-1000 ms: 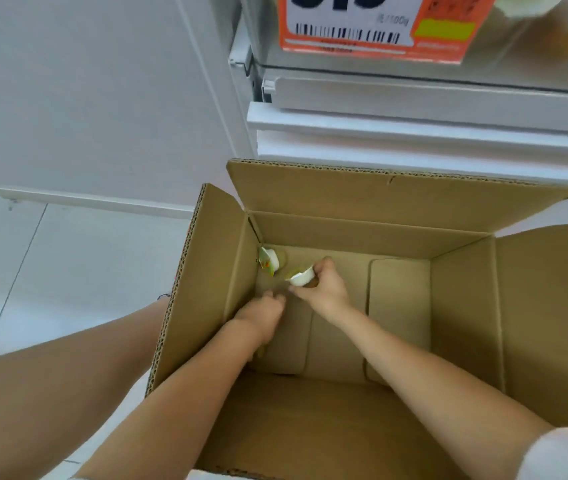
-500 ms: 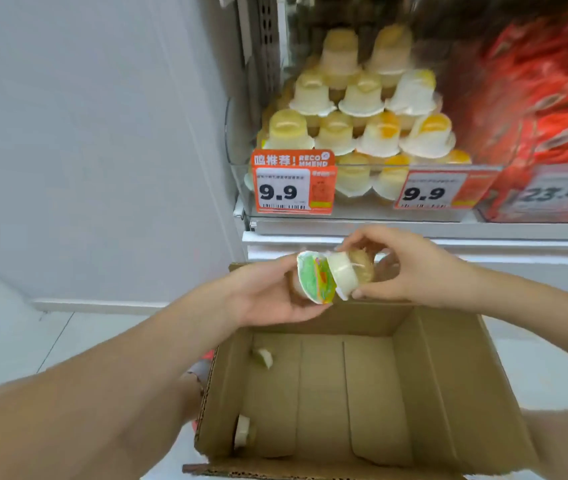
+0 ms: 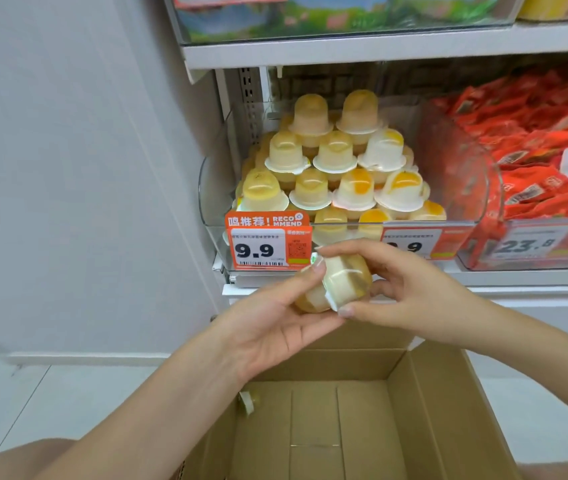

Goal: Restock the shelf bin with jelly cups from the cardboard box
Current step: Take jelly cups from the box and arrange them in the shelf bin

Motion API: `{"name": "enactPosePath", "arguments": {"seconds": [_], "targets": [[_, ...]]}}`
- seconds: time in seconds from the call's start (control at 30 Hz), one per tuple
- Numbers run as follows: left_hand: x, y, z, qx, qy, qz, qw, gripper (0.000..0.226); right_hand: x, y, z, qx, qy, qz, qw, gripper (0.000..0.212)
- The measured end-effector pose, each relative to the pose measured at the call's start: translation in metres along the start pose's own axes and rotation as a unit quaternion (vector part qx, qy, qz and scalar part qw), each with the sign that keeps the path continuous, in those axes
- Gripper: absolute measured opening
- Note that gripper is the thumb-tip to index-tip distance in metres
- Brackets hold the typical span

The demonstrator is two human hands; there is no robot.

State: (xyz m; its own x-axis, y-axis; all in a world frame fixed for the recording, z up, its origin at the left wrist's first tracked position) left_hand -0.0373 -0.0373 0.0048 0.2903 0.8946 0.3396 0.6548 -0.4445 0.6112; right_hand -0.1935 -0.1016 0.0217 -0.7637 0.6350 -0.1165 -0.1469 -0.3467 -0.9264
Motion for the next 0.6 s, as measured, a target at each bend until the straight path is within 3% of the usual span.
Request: {"name": "enactPosePath", "arguments": {"seconds": [0.17,0.3,0.43,0.53,0.6], "targets": [[0.005,-0.005,-0.004,-0.02,0.082,0.007,0.996,0.05,-0.001,-0.001,-0.004,0.052,0.002,-0.006,0.999,0.061],[0.009,0.0,-0.008,-0.028,0.081,0.012,0.996,0.052,-0.008,-0.007,-0.004,0.059,0.024,-0.008,0.998,0.057],[0.014,0.017,-0.006,-0.11,0.109,0.032,0.987,0.058,-0.024,-0.024,0.008,0.053,0.123,-0.01,0.991,0.051],[0.021,0.032,0.001,-0.229,0.176,0.011,0.957,0.049,-0.047,-0.051,0.039,0.158,0.184,-0.009,0.97,0.052],[0.025,0.037,0.006,-0.318,0.208,-0.007,0.925,0.035,-0.067,-0.067,0.059,0.285,0.134,-0.025,0.949,0.052]]}}
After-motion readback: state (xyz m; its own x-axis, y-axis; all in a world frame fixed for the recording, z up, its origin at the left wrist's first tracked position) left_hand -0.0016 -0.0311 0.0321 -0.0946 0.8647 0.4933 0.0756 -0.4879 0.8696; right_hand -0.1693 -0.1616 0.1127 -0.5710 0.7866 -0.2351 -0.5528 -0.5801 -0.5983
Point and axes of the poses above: each hand's wrist, its own x-axis away from the middle knuckle, its own z-axis out of the back of the hand, y = z × x, the point moved 2 cm from there along -x, towards the middle knuckle, and after that the axes turned 1 degree about -x, right-handed, at the moved point
